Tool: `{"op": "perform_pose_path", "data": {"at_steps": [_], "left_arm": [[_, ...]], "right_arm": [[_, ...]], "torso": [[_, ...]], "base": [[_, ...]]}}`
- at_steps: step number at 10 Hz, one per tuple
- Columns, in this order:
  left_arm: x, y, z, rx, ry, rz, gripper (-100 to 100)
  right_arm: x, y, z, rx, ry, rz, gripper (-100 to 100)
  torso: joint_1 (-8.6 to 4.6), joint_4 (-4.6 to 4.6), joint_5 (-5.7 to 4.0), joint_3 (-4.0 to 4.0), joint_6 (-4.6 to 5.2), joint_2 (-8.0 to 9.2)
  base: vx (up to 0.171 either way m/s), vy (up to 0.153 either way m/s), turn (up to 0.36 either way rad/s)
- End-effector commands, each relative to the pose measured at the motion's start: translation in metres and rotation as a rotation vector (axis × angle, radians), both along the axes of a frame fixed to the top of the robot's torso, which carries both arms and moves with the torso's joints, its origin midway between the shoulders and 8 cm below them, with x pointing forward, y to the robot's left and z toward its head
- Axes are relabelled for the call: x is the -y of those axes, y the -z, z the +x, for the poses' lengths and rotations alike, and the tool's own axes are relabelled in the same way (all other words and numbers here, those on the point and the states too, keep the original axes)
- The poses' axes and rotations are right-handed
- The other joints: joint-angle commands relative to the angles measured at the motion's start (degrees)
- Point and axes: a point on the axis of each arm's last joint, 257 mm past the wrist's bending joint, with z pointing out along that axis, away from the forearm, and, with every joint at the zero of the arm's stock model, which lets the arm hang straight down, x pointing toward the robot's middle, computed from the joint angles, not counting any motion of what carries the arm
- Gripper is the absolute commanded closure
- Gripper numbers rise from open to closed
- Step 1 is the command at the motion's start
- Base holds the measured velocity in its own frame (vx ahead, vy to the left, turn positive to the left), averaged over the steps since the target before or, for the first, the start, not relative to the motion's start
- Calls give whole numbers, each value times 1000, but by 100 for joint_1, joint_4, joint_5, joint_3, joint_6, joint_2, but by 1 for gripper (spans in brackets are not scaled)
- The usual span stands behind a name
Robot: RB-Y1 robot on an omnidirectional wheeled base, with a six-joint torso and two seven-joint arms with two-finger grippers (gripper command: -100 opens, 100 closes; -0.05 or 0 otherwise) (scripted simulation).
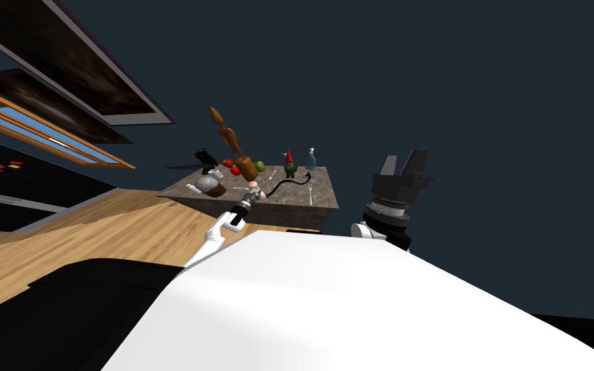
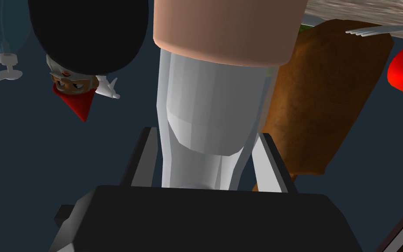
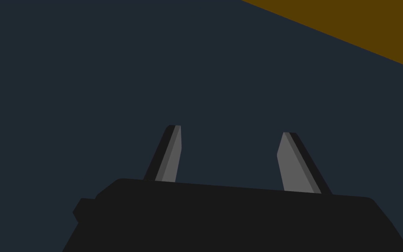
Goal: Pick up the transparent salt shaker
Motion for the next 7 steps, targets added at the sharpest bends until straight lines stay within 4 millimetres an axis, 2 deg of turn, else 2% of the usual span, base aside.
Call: {"op": "perform_pose_path", "data": {"at_steps": [1, 2, 3, 5, 7], "left_arm": [[0, 0, 0, 0, 0, 0, 100], [0, 0, 0, 0, 0, 0, 100], [0, -8, 13, 1, -4, -9, 100], [-1, -16, 26, 2, -10, -16, 100], [-1, -16, 26, 2, -10, -16, 100]], "right_arm": [[0, 0, 0, 0, 0, 0, 0], [0, 0, 0, 0, 0, 0, 0], [0, 0, 0, 0, 0, 0, 0], [0, 0, 0, 0, 0, 0, 0], [0, 0, 0, 0, 0, 0, 0]], "torso": [[0, 0, 0, 0, 0, 0], [0, 0, 0, 0, 0, -1], [-1, 0, 0, -1, 1, -1], [-1, 2, -1, -2, 4, -6], [-1, 0, 2, -2, 1, -4]], "base": [[0, 0, 0], [0, 0, 0], [0, 0, 0], [0, 0, 0], [0, 0, 0]]}}
